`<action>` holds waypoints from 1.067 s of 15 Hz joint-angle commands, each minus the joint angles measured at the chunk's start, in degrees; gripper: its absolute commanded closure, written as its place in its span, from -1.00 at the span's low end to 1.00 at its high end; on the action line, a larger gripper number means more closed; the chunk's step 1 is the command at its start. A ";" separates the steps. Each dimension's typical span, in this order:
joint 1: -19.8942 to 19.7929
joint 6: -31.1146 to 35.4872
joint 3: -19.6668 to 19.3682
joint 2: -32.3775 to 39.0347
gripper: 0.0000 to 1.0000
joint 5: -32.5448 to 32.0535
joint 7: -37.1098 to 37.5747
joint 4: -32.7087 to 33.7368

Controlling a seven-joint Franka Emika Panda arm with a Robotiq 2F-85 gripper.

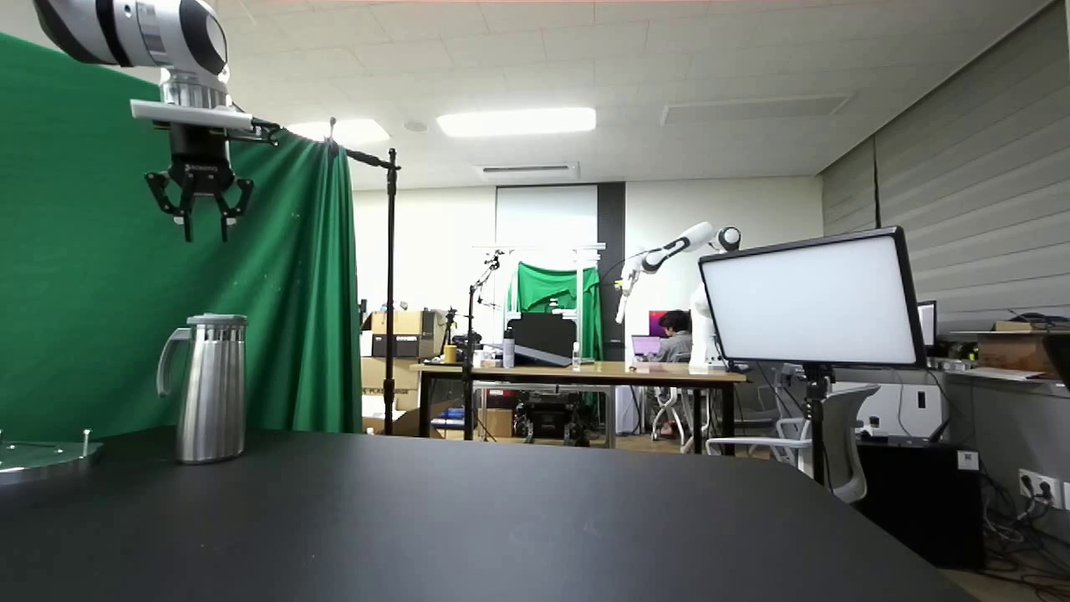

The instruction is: Press down on the lid of the flask

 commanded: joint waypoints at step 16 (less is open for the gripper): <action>1.88 2.92 -0.69 9.20 1.00 -1.83 -1.26 5.80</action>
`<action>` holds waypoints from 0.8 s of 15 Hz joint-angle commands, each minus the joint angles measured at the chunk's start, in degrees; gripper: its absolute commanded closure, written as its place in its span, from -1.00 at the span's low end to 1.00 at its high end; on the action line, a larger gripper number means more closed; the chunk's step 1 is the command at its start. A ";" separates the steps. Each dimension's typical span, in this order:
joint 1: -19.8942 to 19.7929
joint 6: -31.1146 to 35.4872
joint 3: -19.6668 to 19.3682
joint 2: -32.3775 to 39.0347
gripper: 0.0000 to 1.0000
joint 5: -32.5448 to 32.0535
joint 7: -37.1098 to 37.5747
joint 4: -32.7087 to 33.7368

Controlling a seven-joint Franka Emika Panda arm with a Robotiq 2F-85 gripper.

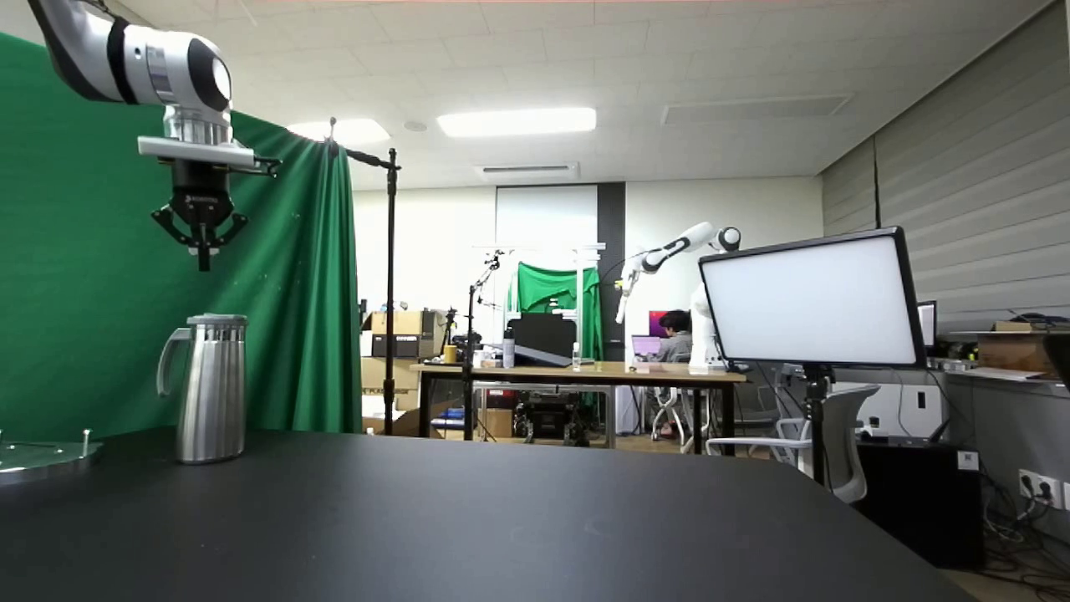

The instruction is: Press down on the lid of the flask

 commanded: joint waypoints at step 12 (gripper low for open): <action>1.04 10.93 -0.99 7.71 1.00 -1.59 -1.47 3.36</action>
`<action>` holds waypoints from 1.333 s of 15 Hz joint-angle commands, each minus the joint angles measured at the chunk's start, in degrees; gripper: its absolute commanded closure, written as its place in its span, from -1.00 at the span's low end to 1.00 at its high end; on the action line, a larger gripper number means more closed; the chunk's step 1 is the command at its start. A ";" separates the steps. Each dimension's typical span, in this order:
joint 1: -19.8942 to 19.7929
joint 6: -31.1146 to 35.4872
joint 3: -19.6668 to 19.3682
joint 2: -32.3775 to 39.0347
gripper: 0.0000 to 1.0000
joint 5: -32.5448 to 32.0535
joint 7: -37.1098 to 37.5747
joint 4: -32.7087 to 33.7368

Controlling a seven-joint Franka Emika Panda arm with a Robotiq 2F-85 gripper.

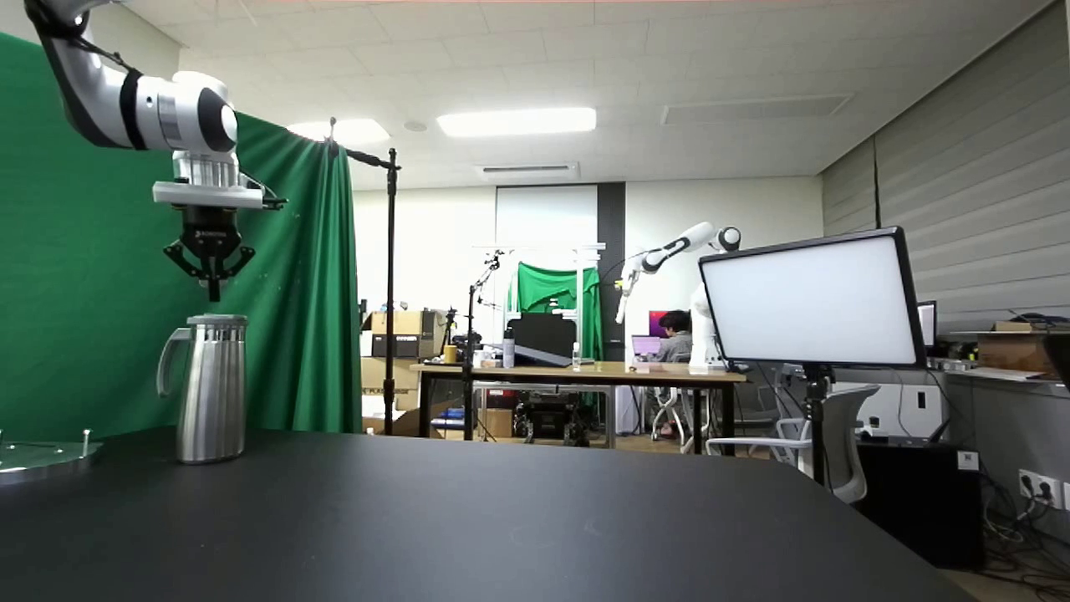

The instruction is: Press down on the lid of the flask

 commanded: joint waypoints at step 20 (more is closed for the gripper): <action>2.09 -0.36 -1.49 4.24 1.00 -1.71 -0.71 1.49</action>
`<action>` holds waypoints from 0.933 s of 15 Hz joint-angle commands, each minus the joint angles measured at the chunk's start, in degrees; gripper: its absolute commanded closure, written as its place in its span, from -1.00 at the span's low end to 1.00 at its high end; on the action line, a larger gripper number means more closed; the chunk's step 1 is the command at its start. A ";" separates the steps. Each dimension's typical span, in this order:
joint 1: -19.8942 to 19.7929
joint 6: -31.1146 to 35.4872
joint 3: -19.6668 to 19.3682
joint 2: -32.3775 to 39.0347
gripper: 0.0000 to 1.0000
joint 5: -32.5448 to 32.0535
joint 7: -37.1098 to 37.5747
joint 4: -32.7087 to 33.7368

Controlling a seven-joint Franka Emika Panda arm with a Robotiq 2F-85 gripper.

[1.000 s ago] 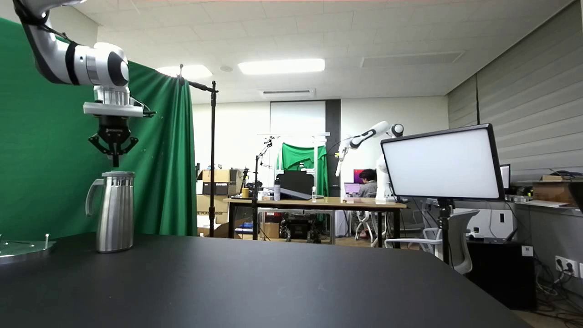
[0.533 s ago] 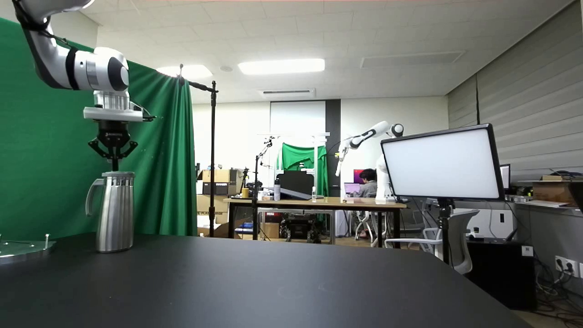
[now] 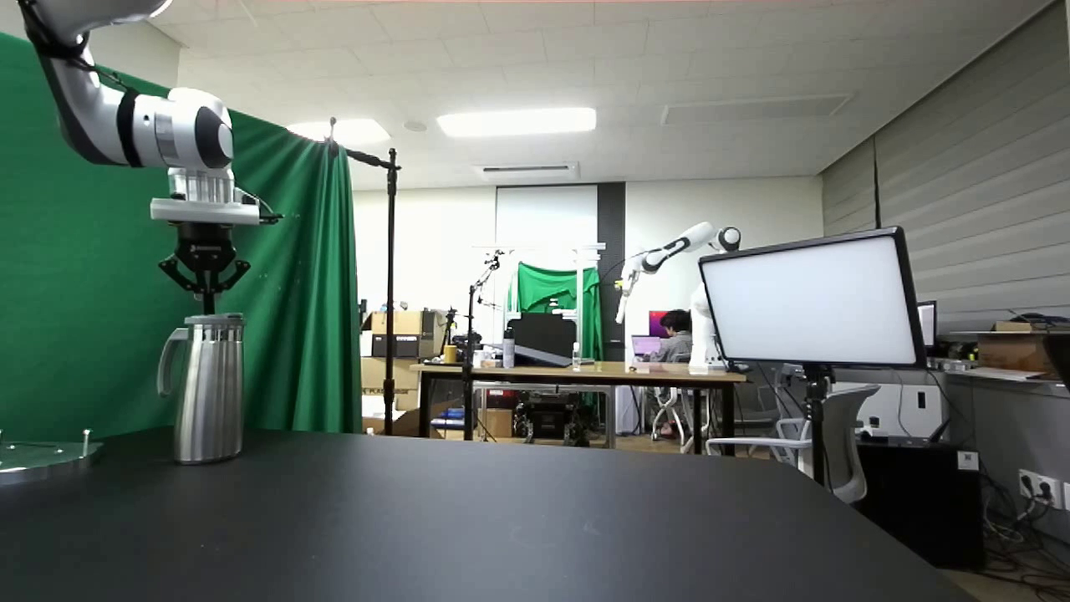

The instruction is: Press down on the lid of the flask

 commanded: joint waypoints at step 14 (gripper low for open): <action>2.03 -10.52 -1.53 4.59 1.00 -3.34 -0.77 7.14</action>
